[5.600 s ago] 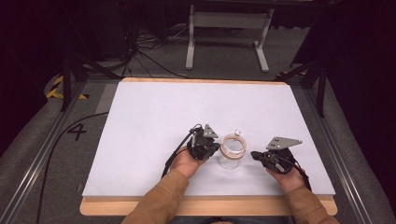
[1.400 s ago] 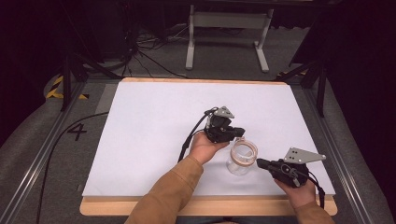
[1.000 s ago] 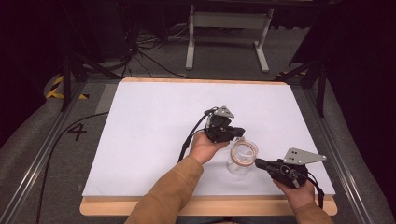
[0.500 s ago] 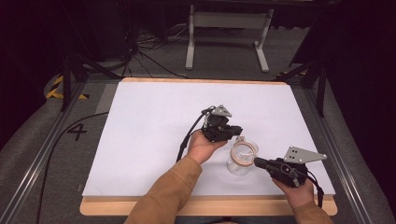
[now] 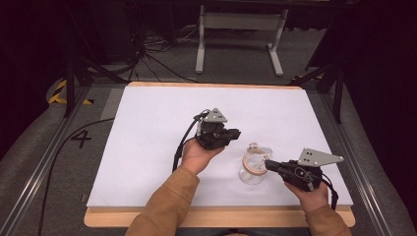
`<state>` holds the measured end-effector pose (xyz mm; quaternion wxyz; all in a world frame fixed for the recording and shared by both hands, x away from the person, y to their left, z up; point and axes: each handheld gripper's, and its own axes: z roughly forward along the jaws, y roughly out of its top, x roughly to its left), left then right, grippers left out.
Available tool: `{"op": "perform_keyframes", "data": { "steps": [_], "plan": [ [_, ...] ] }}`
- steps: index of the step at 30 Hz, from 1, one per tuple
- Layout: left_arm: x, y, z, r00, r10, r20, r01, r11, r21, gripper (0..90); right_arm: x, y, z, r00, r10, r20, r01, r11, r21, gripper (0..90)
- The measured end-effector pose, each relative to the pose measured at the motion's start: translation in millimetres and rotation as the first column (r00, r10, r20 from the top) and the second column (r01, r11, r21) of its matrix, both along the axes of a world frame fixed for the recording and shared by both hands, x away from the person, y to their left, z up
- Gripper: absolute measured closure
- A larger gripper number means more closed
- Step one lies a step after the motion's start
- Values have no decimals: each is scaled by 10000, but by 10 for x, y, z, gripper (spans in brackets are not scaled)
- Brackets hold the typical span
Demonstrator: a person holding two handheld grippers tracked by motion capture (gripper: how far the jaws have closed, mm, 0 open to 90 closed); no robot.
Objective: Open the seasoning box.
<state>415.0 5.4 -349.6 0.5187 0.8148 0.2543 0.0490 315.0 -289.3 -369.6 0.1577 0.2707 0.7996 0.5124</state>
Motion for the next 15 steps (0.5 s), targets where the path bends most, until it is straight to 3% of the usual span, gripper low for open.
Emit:
{"op": "perform_keyframes", "data": {
  "steps": [15],
  "plan": [
    [-166, 372, -35, 9970, 759, -162, -750, 9959, 500, 825, 225, 22, 110, 9996, 230, 184, -236, 9992, 312, 893]
  ]
}}
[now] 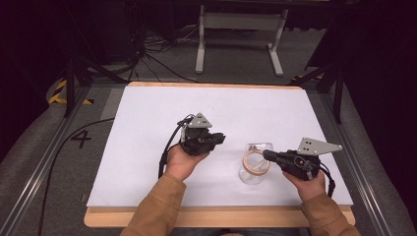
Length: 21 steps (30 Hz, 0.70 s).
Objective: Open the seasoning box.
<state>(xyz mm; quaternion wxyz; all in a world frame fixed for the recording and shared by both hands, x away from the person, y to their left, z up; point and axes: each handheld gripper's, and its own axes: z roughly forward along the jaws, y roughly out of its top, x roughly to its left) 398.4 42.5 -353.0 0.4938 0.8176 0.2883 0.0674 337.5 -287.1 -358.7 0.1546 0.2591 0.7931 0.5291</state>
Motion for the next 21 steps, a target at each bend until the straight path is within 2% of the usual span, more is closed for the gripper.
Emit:
{"op": "perform_keyframes", "data": {
  "steps": [13, 15, 21],
  "plan": [
    [-116, 369, -81, 9956, 864, -357, -857, 9961, 206, 821, 256, 14, 23, 10000, 65, -5, -65, 9998, 181, 894],
    [-122, 386, -93, 9952, 920, -321, -917, 9957, 108, 820, 280, 7, 23, 10000, 69, 3, -69, 9997, 233, 894],
    [-150, 455, -110, 9933, 1090, -389, -1084, 9940, 166, 816, 380, -39, 12, 9999, -94, -121, 99, 9992, 396, 894]
  ]
}}
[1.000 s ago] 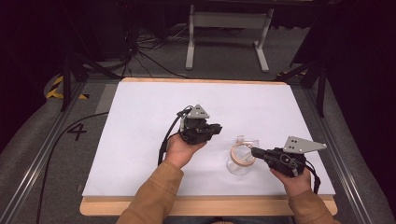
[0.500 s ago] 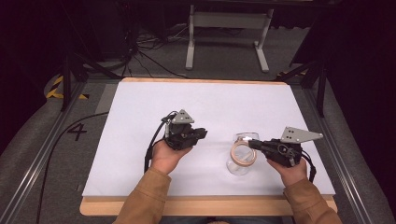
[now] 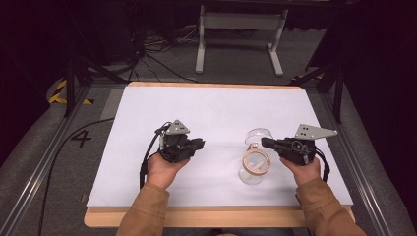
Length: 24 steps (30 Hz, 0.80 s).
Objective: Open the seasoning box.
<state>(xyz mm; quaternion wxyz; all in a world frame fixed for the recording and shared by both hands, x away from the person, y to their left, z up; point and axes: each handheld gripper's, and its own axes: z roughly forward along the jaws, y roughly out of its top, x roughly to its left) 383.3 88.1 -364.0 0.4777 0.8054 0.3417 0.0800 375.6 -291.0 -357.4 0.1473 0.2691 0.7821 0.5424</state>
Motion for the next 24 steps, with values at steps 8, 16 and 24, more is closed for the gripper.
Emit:
{"op": "perform_keyframes", "data": {
  "steps": [8, 16, 24],
  "plan": [
    [-1, 15, 3, 10000, 4, -37, -4, 10000, 40, 804, 10, -4, 5, 10000, 10, -71, -10, 10000, 12, 894],
    [-44, -46, 85, 9976, -638, 279, 636, 9980, 55, 761, -44, -18, 96, 9992, 397, -81, -397, 9992, -59, 843],
    [-107, 55, 190, 9953, -877, 401, 860, 9953, 438, 716, -108, -184, 259, 9998, 57, 203, -59, 10000, 79, 770]
  ]
}}
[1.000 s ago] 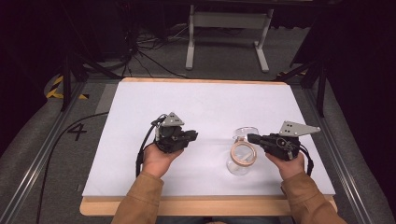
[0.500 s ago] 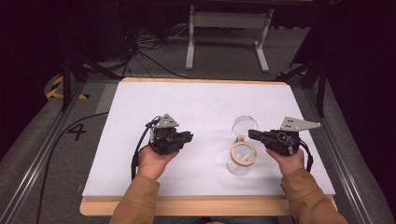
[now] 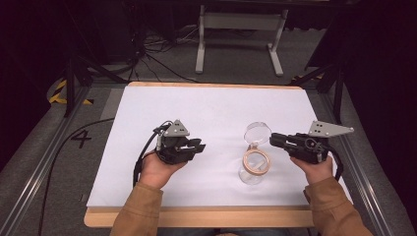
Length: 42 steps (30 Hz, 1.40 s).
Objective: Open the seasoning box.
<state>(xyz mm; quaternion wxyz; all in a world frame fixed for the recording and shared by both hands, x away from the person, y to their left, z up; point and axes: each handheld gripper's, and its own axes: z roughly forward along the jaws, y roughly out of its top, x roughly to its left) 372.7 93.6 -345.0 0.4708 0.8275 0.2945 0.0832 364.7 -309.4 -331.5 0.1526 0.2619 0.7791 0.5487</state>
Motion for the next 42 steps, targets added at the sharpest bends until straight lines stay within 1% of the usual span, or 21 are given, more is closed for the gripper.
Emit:
{"op": "perform_keyframes", "data": {
  "steps": [4, 7, 8, 12, 17, 18, 20, 21, 22, 24, 25, 28, 30, 32, 33, 35, 36, 38, 40, 41, 42],
  "plan": [
    [24, 96, -4, 9998, 148, -95, -148, 9999, 25, 702, 0, -73, 18, 9998, -183, -6, 183, 9998, 22, 756],
    [44, 188, -13, 9989, 423, -189, -422, 9991, 17, 694, 11, -177, 22, 9985, -548, 16, 548, 9985, 8, 748],
    [51, 213, -11, 9988, 459, -184, -459, 9989, 25, 694, 11, -177, 22, 9985, -548, 16, 548, 9985, 8, 748],
    [81, 378, -5, 9951, 966, -212, -963, 9952, 171, 684, 23, -278, 12, 9957, -929, 36, 930, 9955, -169, 744],
    [118, 563, -26, 9892, 1446, -247, -1442, 9894, 190, 682, 49, -438, -10, 9889, -1486, -60, 1483, 9884, -313, 731],
    [122, 579, -35, 9873, 1559, -303, -1557, 9878, 95, 680, 59, -482, -15, 9869, -1612, -77, 1608, 9863, -365, 715],
    [138, 639, -63, 9846, 1719, -309, -1716, 9851, 117, 674, 95, -550, -30, 9838, -1765, -322, 1749, 9835, -468, 682],
    [138, 639, -63, 9846, 1719, -309, -1716, 9851, 117, 665, 109, -584, -37, 9806, -1918, -399, 1892, 9801, -603, 679],
    [149, 663, -82, 9837, 1780, -247, -1776, 9840, 169, 665, 109, -584, -37, 9806, -1918, -399, 1892, 9801, -603, 679],
    [166, 711, -132, 9810, 1941, -21, -1939, 9803, 384, 636, 130, -656, -63, 9745, -2199, -445, 2167, 9739, -672, 666],
    [181, 732, -168, 9799, 1995, -73, -1991, 9794, 336, 630, 143, -686, -75, 9724, -2277, -516, 2240, 9722, -684, 658],
    [240, 779, -260, 9746, 2230, -218, -2216, 9737, 521, 603, 176, -764, -132, 9598, -2752, -553, 2692, 9583, -960, 620],
    [282, 797, -330, 9685, 2462, -372, -2436, 9679, 624, 589, 208, -811, -191, 9513, -3008, -674, 2932, 9505, -1033, 580],
    [322, 815, -403, 9624, 2653, -575, -2614, 9628, 685, 581, 246, -855, -263, 9413, -3267, -847, 3167, 9418, -1131, 572],
    [344, 825, -438, 9614, 2688, -595, -2645, 9618, 703, 577, 265, -873, -299, 9368, -3346, -1020, 3229, 9393, -1164, 561],
    [376, 839, -508, 9569, 2852, -546, -2809, 9568, 752, 556, 298, -903, -377, 9296, -3534, -1042, 3381, 9306, -1400, 548],
    [389, 848, -538, 9562, 2882, -517, -2836, 9555, 818, 543, 313, -913, -416, 9266, -3611, -1051, 3441, 9267, -1508, 538],
    [413, 851, -602, 9540, 2951, -539, -2910, 9540, 719, 531, 346, -928, -493, 9227, -3708, -1052, 3500, 9204, -1744, 519],
    [435, 854, -664, 9557, 2894, -539, -2864, 9564, 571, 526, 377, -936, -569, 9197, -3767, -1108, 3507, 9149, -1999, 514],
    [446, 845, -696, 9541, 2950, -515, -2924, 9549, 524, 523, 393, -937, -610, 9188, -3784, -1128, 3505, 9132, -2080, 509],
    [458, 838, -725, 9551, 2911, -559, -2880, 9559, 569, 518, 408, -937, -651, 9191, -3755, -1192, 3452, 9134, -2158, 508]
  ]
}}
